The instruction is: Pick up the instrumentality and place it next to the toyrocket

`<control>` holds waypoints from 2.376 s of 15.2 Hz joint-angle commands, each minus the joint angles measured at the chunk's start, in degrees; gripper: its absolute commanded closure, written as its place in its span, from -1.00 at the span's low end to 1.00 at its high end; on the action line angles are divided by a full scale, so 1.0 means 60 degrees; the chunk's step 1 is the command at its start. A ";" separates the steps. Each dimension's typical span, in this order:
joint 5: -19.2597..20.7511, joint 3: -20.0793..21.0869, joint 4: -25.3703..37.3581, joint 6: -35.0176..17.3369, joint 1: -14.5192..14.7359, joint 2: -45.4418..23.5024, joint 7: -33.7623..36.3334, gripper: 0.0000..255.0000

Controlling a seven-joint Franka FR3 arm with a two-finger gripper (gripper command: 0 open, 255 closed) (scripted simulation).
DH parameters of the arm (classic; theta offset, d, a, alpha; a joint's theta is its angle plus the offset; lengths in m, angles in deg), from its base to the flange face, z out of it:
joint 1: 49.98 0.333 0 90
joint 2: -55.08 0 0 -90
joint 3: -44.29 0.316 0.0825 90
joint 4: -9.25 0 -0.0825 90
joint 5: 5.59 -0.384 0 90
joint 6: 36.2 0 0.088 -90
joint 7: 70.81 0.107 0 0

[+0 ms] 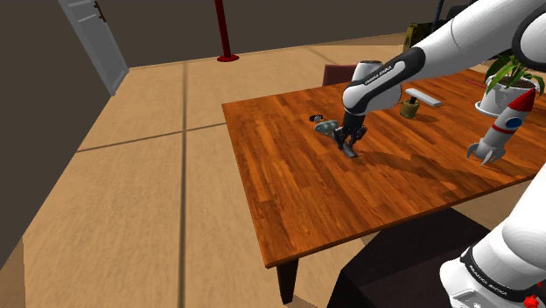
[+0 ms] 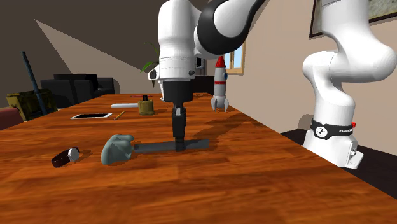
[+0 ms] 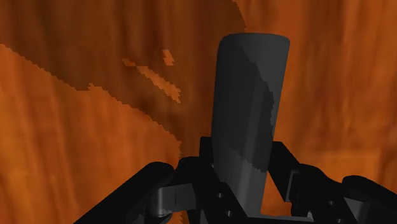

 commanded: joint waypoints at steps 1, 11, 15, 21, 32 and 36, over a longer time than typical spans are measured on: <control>0.0045 -0.0015 0.0054 0.0242 0.0004 0.0189 0.0042 1.00; 0.0234 -0.0059 0.0434 0.1419 0.0015 0.0996 0.0239 1.00; 0.0295 -0.0069 0.0644 0.1899 0.0016 0.1269 0.0308 1.00; 0.0371 -0.0079 0.1021 0.2627 0.0014 0.1625 0.0401 1.00; 0.0472 -0.0088 0.1905 0.3979 0.0007 0.2099 0.0545 1.00; 0.0498 -0.0091 0.2290 0.4475 0.0004 0.2212 0.0590 1.00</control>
